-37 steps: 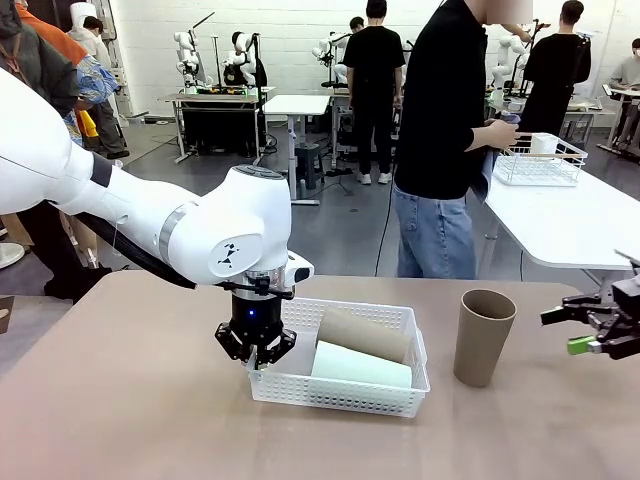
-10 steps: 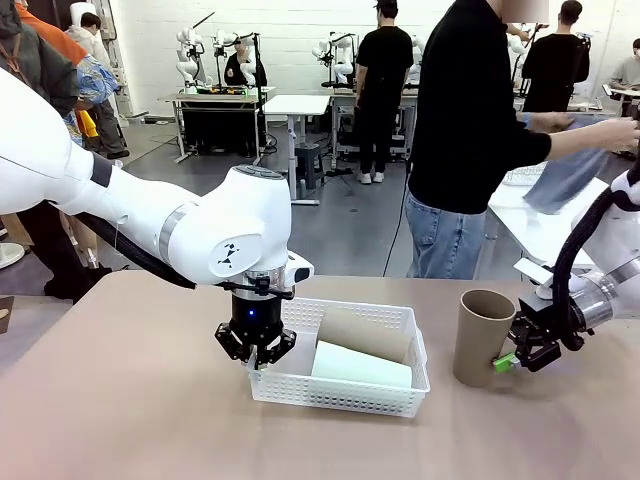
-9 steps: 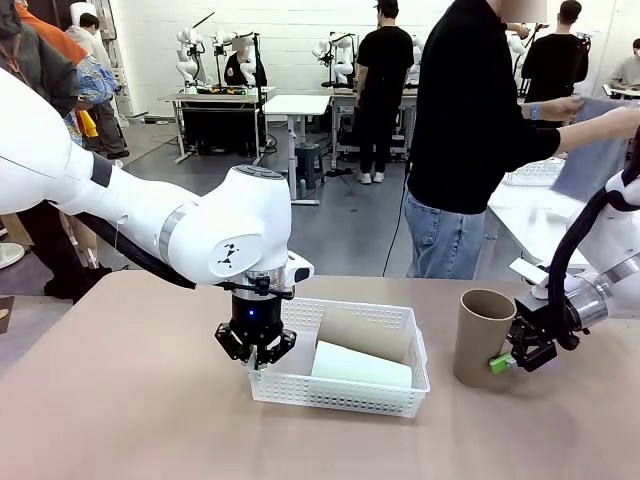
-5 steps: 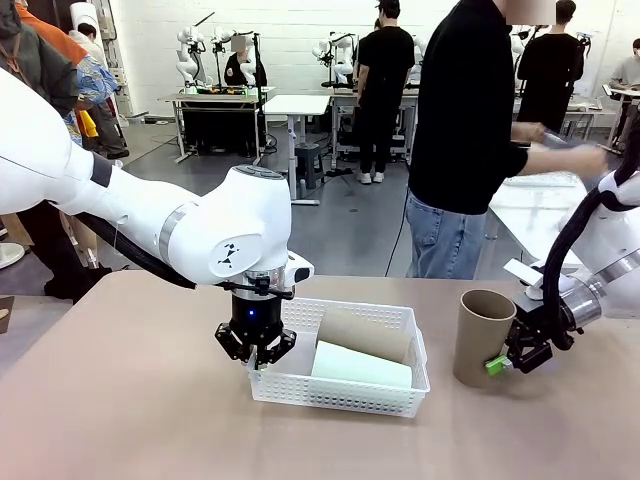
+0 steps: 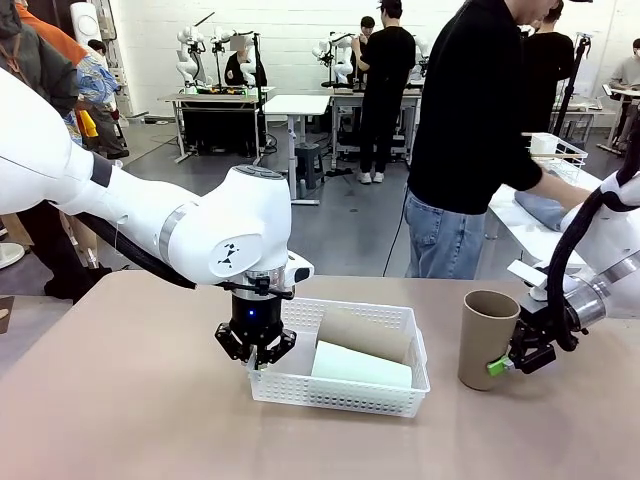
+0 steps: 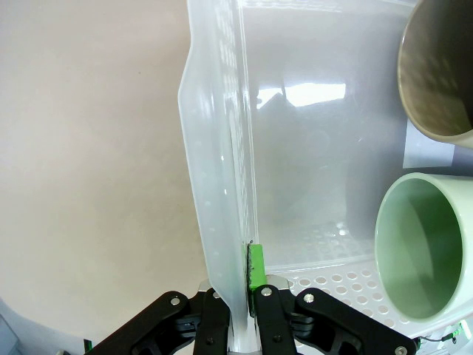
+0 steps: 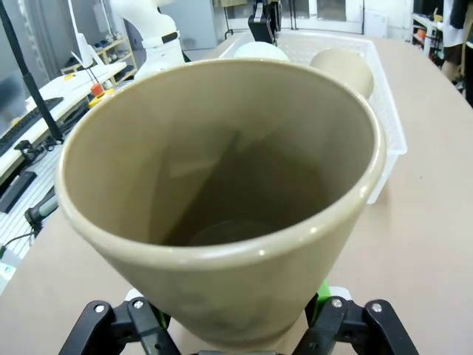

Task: Clean and organize the cups into the basket.
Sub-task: Pick up the Reusable plastic cup from the right side of the table and stack it inside the Organizing basket in the center of the table.

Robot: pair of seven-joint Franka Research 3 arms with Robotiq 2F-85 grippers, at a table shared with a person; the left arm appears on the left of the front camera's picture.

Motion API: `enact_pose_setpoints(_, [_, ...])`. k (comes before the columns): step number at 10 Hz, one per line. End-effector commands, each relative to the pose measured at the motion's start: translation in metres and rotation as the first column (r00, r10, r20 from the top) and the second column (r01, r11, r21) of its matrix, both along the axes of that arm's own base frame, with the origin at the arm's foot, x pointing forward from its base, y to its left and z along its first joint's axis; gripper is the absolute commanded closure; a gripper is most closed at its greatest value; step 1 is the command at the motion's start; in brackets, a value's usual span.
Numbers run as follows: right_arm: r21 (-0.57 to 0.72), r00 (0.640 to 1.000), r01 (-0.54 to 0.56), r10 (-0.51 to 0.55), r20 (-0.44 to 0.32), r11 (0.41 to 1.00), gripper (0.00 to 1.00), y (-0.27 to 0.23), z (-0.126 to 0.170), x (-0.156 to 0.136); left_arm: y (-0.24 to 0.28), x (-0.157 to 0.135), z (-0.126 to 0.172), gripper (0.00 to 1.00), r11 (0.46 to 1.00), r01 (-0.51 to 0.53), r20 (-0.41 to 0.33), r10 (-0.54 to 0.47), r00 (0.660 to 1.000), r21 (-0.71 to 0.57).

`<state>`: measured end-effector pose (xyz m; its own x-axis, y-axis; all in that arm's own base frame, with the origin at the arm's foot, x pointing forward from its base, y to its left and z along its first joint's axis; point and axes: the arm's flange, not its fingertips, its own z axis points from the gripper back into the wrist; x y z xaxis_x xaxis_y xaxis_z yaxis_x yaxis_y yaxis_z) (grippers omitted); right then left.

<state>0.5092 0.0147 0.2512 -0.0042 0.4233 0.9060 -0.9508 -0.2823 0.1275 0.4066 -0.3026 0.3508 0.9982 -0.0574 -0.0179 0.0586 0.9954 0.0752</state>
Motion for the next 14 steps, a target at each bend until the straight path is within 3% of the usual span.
enact_pose_setpoints(1, [0.046, 0.991, 0.128, -0.126, -0.044, 0.991, 0.77, -0.015, 0.012, -0.001, -0.001, -0.001, -0.001, 1.0, 1.0, 0.004, 0.001, -0.004, 1.0, 0.005])
enact_pose_setpoints(2, [0.032, 0.927, 0.343, -0.333, -0.171, 0.939, 0.32, -0.023, 0.031, -0.009, -0.001, -0.001, -0.001, 1.0, 1.0, 0.004, 0.001, -0.004, 1.0, 0.005])
enact_pose_setpoints(3, [0.055, 0.906, 0.38, -0.361, -0.22, 0.923, 0.32, -0.028, 0.056, -0.03, -0.001, -0.001, -0.001, 1.0, 1.0, 0.004, 0.001, -0.004, 1.0, 0.005])
enact_pose_setpoints(4, [0.054, 0.923, 0.351, -0.335, -0.189, 0.935, 0.32, -0.028, 0.086, -0.06, -0.001, -0.001, -0.001, 1.0, 1.0, 0.004, 0.001, -0.004, 1.0, 0.005])
enact_pose_setpoints(5, [0.025, 0.915, 0.365, -0.354, -0.196, 0.931, 0.32, -0.025, 0.112, -0.081, -0.001, -0.001, -0.001, 1.0, 1.0, 0.004, 0.001, -0.004, 1.0, 0.005])
enact_pose_setpoints(8, [0.002, 0.917, 0.368, -0.362, -0.165, 0.93, 0.32, -0.021, 0.175, -0.125, -0.001, -0.001, -0.001, 1.0, 1.0, 0.004, 0.001, -0.004, 1.0, 0.005])
enact_pose_setpoints(10, [0.009, 0.884, 0.441, -0.433, -0.179, 0.897, 0.32, -0.033, 0.175, -0.118, -0.001, -0.001, -0.001, 1.0, 1.0, 0.004, 0.001, -0.004, 1.0, 0.005])
enact_pose_setpoints(11, [0.017, 0.917, 0.376, -0.369, -0.153, 0.926, 0.32, -0.023, 0.182, -0.124, -0.001, -0.001, -0.001, 1.0, 1.0, 0.004, 0.001, -0.004, 1.0, 0.005])
enact_pose_setpoints(14, [0.017, 0.917, 0.376, -0.369, -0.153, 0.926, 0.32, -0.023, 0.182, -0.124, -0.001, -0.001, -0.001, 1.0, 1.0, 0.004, 0.001, -0.004, 1.0, 0.005])
